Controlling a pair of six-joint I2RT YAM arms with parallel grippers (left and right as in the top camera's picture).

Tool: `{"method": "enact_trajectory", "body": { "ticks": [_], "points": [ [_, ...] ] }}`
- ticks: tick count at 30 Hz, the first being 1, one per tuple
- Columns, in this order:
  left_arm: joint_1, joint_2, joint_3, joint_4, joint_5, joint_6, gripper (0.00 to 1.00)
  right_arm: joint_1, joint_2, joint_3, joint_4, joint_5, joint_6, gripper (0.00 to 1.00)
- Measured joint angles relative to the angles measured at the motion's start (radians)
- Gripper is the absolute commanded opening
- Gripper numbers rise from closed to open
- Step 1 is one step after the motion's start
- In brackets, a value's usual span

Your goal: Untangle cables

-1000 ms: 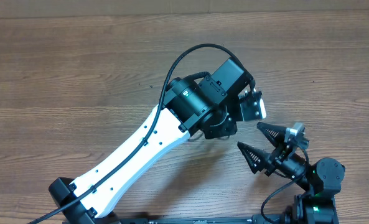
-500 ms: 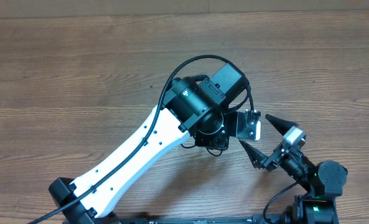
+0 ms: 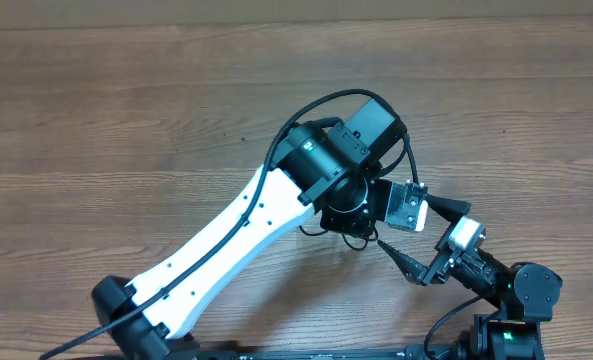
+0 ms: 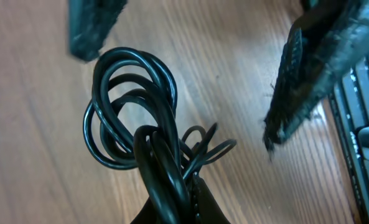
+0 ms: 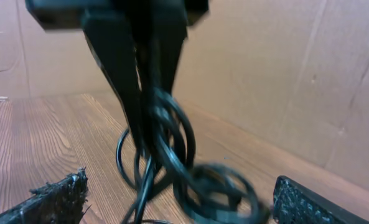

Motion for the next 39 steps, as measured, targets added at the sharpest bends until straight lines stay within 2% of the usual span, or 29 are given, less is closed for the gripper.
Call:
{"method": "enact_trajectory", "body": {
  "ticks": [11, 20, 24, 26, 27, 30, 33, 39],
  "points": [
    [-0.02, 0.029, 0.0, 0.011, 0.051, 0.04, 0.04, 0.0, 0.0, 0.0, 0.004, -0.013, -0.006, 0.83],
    [-0.031, 0.029, 0.0, 0.043, 0.116, 0.09, 0.04, -0.001, 0.0, 0.0, 0.006, -0.011, -0.011, 0.69],
    [-0.04, 0.029, 0.0, 0.046, 0.134, 0.106, 0.04, -0.002, 0.0, 0.0, 0.005, -0.014, -0.015, 0.57],
    [-0.04, 0.029, 0.0, 0.048, 0.14, 0.116, 0.04, -0.004, 0.0, 0.0, 0.002, -0.024, -0.016, 0.45],
    [-0.039, 0.029, 0.0, 0.056, 0.141, 0.122, 0.04, -0.005, 0.0, 0.0, 0.002, -0.035, -0.019, 0.34],
    [-0.039, 0.029, 0.0, 0.072, 0.141, 0.129, 0.04, -0.005, -0.001, 0.0, -0.002, -0.056, -0.018, 0.22],
    [-0.039, 0.029, 0.0, 0.079, 0.134, 0.132, 0.04, -0.005, -0.001, 0.0, -0.004, -0.07, -0.015, 0.16],
    [-0.04, 0.029, 0.0, 0.079, 0.111, 0.133, 0.04, -0.005, -0.001, 0.0, -0.009, -0.074, -0.015, 0.16]
  ]
}}
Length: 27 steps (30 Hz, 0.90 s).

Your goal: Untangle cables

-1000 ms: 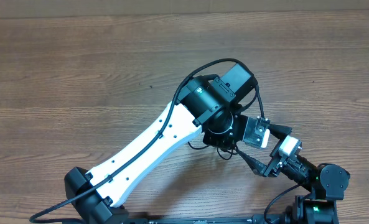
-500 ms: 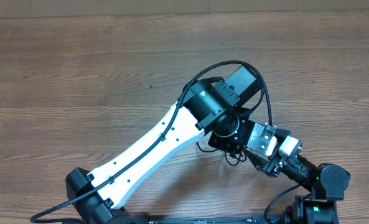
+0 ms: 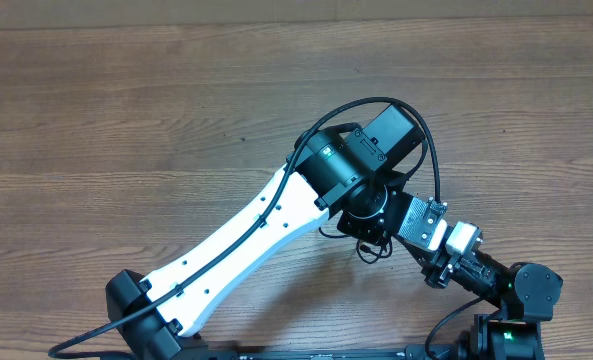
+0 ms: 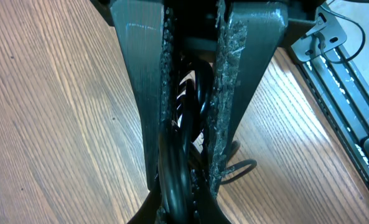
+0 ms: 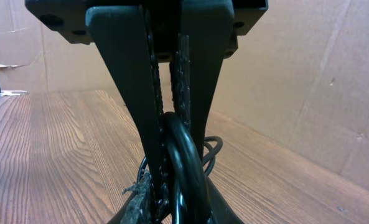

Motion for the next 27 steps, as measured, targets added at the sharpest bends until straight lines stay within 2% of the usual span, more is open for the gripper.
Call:
{"method": "enact_trajectory", "body": {
  "ticks": [5, 8, 13, 16, 26, 27],
  "points": [
    [-0.007, 0.0, 0.0, 0.01, -0.031, 0.0, 0.04, 0.0, 0.0, 0.0, -0.005, 0.002, 0.003, 0.26],
    [-0.009, 0.0, 0.0, 0.018, -0.051, 0.0, 0.04, 0.0, 0.0, 0.0, -0.008, 0.0, 0.008, 0.39],
    [-0.01, 0.0, 0.0, 0.022, -0.101, 0.0, 0.04, 0.0, 0.0, 0.0, -0.008, -0.008, 0.004, 0.42],
    [-0.011, 0.0, 0.0, 0.022, -0.118, 0.0, 0.04, 0.0, 0.0, 0.0, -0.009, -0.005, 0.003, 0.36],
    [-0.011, 0.0, 0.0, 0.01, -0.121, 0.0, 0.04, -0.002, 0.001, 0.0, -0.01, 0.032, 0.007, 0.05],
    [-0.011, 0.0, 0.0, 0.008, -0.121, 0.0, 0.04, -0.002, 0.001, 0.0, -0.01, 0.036, 0.005, 0.04]
  ]
}}
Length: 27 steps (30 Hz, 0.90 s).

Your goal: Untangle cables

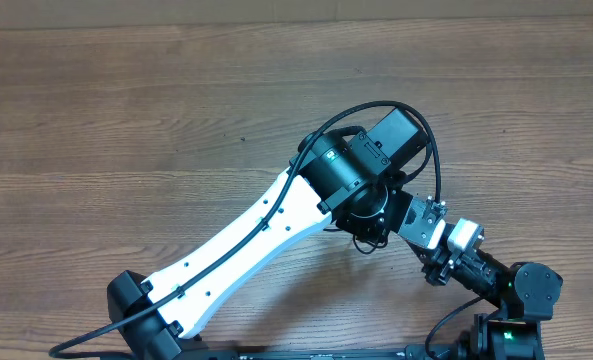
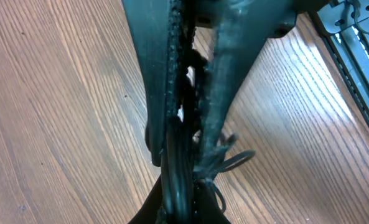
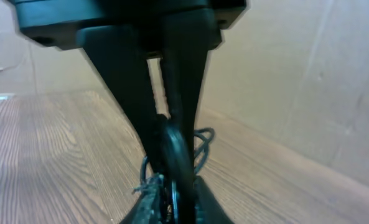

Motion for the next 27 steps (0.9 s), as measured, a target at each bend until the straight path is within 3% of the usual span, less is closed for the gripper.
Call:
{"method": "enact_trajectory", "body": {
  "ticks": [6, 7, 8, 9, 10, 11, 27],
  "points": [
    [0.0, 0.0, 0.0, -0.001, 0.0, 0.0, 0.04, 0.0, 0.0, 0.0, 0.0, 0.009, 0.002, 0.04],
    [0.0, 0.0, 0.0, 0.0, 0.0, 0.0, 0.09, 0.0, 0.0, 0.0, 0.0, 0.009, 0.002, 0.04],
    [0.0, 0.0, 0.0, 0.0, 0.0, 0.0, 0.26, 0.0, 0.0, 0.0, 0.0, 0.009, 0.002, 0.04],
    [0.0, 0.0, 0.0, 0.003, 0.0, -0.002, 0.52, 0.0, 0.0, 0.0, 0.0, 0.01, 0.002, 0.04],
    [0.0, 0.0, 0.0, 0.013, -0.006, -0.006, 0.9, 0.0, 0.0, 0.0, 0.0, 0.002, 0.002, 0.04],
    [0.002, 0.0, 0.0, 0.032, -0.013, -0.02, 1.0, 0.0, 0.0, 0.0, 0.0, -0.004, 0.002, 0.04],
    [0.034, -0.078, 0.001, 0.094, -0.116, -0.351, 1.0, 0.001, 0.0, 0.0, 0.003, -0.016, -0.007, 0.04]
  ]
}}
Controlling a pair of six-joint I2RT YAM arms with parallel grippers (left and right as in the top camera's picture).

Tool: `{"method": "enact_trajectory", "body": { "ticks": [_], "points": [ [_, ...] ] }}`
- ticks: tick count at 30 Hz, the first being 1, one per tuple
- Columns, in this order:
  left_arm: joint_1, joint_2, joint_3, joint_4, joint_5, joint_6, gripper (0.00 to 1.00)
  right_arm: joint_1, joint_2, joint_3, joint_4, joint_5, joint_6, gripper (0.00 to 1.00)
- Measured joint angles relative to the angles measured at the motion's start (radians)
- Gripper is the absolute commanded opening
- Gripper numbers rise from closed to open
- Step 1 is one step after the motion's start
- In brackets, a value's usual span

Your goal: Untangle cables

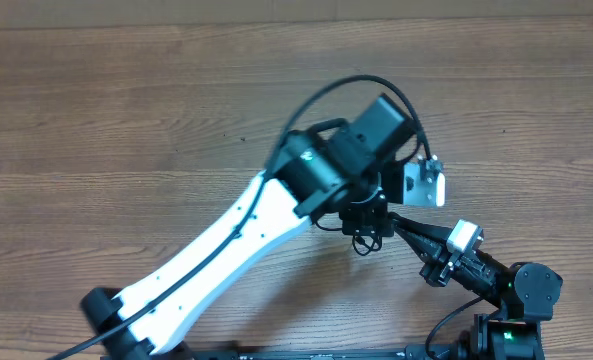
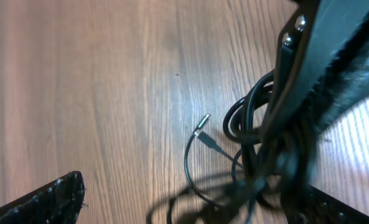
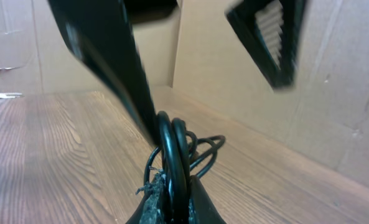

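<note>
A tangled bundle of thin black cable (image 1: 366, 233) sits low over the wooden table. My right gripper (image 3: 172, 182) is shut on several of its loops (image 3: 172, 140), which stand upright between the pads. In the overhead view the right gripper (image 1: 404, 228) reaches the bundle from the lower right. My left gripper (image 2: 190, 202) is open just above the bundle (image 2: 252, 127), its fingers (image 3: 103, 50) spread wide on either side with nothing between them. A loose end with a small plug (image 2: 203, 134) lies on the wood beside the bundle.
The wooden table (image 1: 126, 120) stretches far to the left and back. A cardboard wall (image 3: 333, 93) stands behind the table. The white left arm (image 1: 226, 250) crosses the near middle of the table, and the right arm's base (image 1: 526, 290) sits at the near right edge.
My left gripper, which was shut on the cable bundle, is now open and stands back from it. The right gripper still holds the same loops in the same place.
At first my left gripper hung open above the bundle, which the right gripper held. Then the left gripper was shut on the bundle alongside the right one, and stayed so. Now it has let go, and only the right gripper holds the cable.
</note>
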Motion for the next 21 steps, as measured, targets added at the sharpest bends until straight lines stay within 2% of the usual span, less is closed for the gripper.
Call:
{"method": "enact_trajectory", "body": {
  "ticks": [5, 12, 16, 21],
  "points": [
    [0.076, -0.092, 0.01, -0.011, 0.008, -0.086, 1.0, 0.0, 0.0, 0.0, 0.0, -0.016, -0.052, 0.04],
    [0.144, -0.134, 0.025, -0.109, 0.028, -0.115, 1.0, 0.0, 0.0, 0.0, 0.103, -0.101, -0.087, 0.04],
    [0.146, -0.134, 0.025, -0.171, 0.063, -0.092, 0.92, 0.0, 0.0, 0.0, 0.154, -0.169, -0.094, 0.04],
    [0.146, -0.134, 0.025, -0.27, 0.12, 0.0, 0.82, 0.0, 0.0, 0.0, 0.196, -0.232, -0.096, 0.04]
  ]
}}
